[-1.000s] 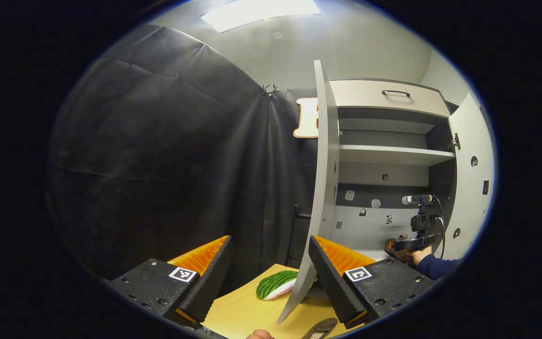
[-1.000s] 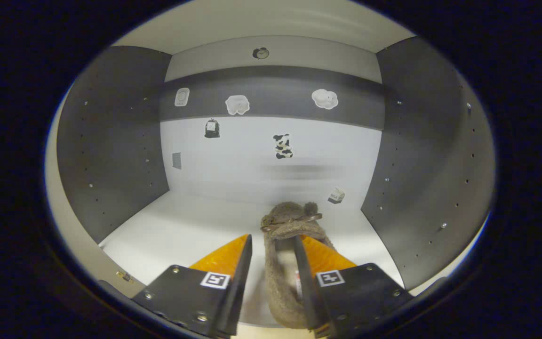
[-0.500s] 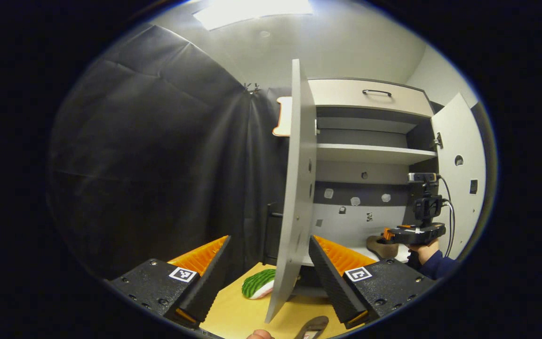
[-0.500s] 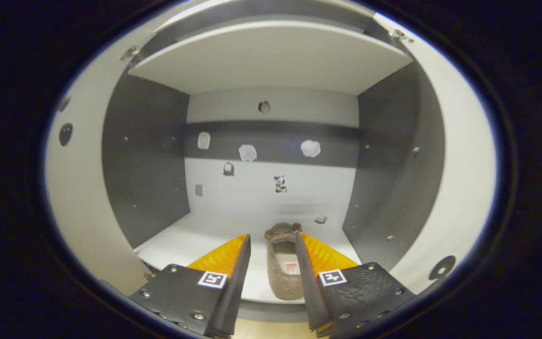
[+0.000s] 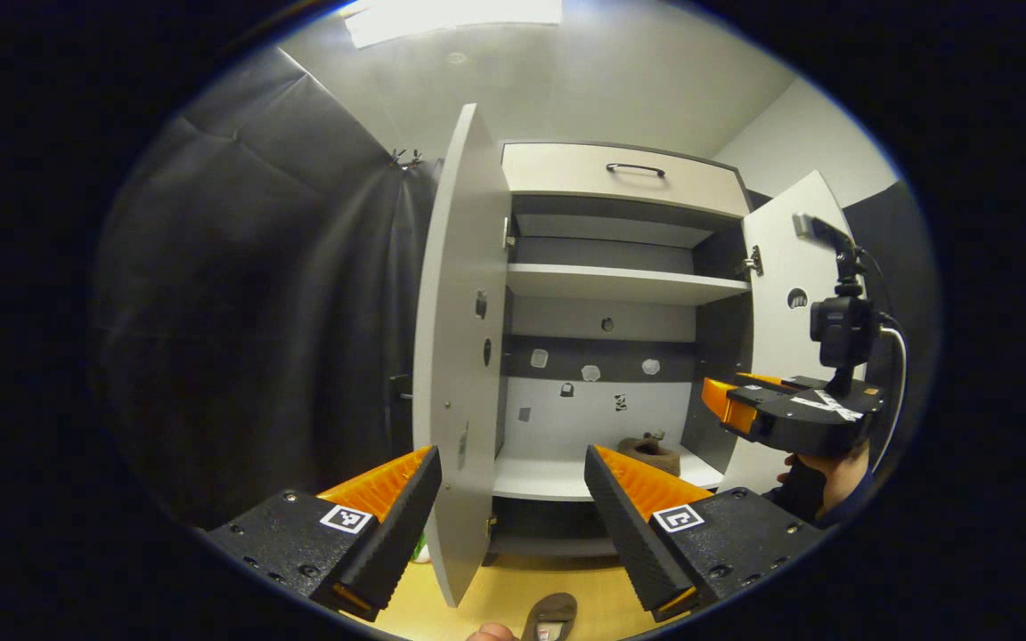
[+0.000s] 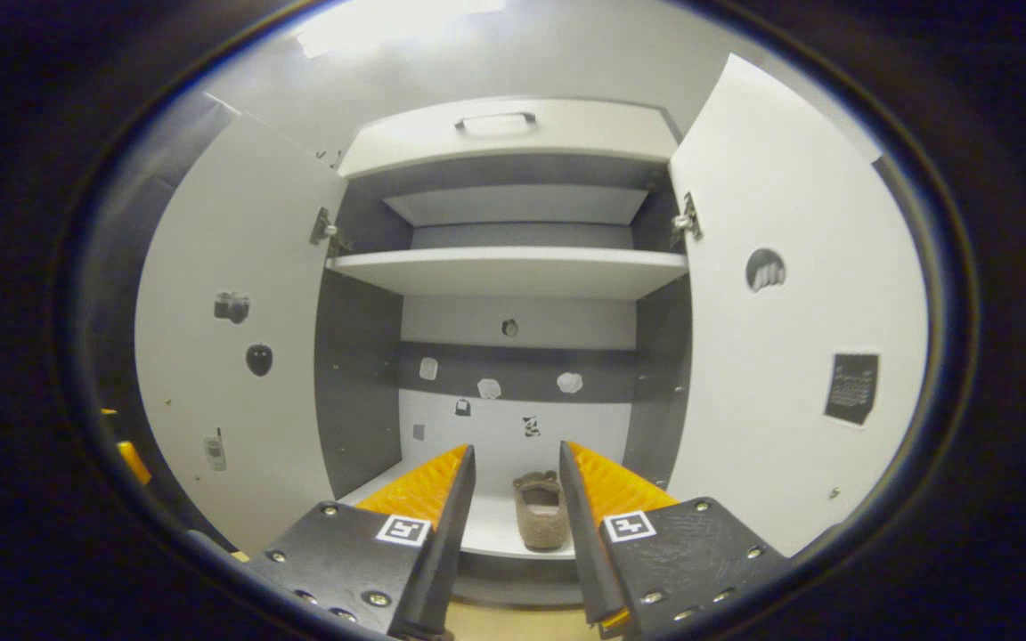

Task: Grab one shoe with the right hand and put it into the shoe cabinet, grab the other shoe with the left hand and put it into the shoe cabinet; then close the right door with the right hand and the left door with the left hand.

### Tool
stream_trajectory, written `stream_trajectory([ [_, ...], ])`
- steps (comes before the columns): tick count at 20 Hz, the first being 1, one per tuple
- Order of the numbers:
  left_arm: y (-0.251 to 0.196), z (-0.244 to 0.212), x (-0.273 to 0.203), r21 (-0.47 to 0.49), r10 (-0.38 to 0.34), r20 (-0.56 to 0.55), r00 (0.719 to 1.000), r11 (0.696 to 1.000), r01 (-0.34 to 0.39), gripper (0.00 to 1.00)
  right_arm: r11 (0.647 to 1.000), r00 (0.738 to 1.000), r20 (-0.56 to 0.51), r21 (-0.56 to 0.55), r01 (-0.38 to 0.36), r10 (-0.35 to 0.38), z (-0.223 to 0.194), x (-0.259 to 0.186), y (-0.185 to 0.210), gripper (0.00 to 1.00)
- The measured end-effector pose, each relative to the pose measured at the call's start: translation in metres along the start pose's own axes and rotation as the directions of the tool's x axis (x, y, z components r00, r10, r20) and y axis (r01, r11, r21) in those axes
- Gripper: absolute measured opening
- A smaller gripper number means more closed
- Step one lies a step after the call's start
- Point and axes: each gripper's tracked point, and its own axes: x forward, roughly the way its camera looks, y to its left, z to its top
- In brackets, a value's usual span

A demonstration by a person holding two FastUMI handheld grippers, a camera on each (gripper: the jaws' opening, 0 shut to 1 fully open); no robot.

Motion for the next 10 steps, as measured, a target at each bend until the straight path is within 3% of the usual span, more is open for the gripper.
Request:
stream_trajectory([
  [10, -0.044, -0.045, 0.028, -0.034, -0.121, -0.104, 0.987, 0.992, 0.118, 0.99, 0.998, 0.997, 0.043, -0.001, 0.063, -0.063, 0.027, -0.076, -0.035, 0.56],
])
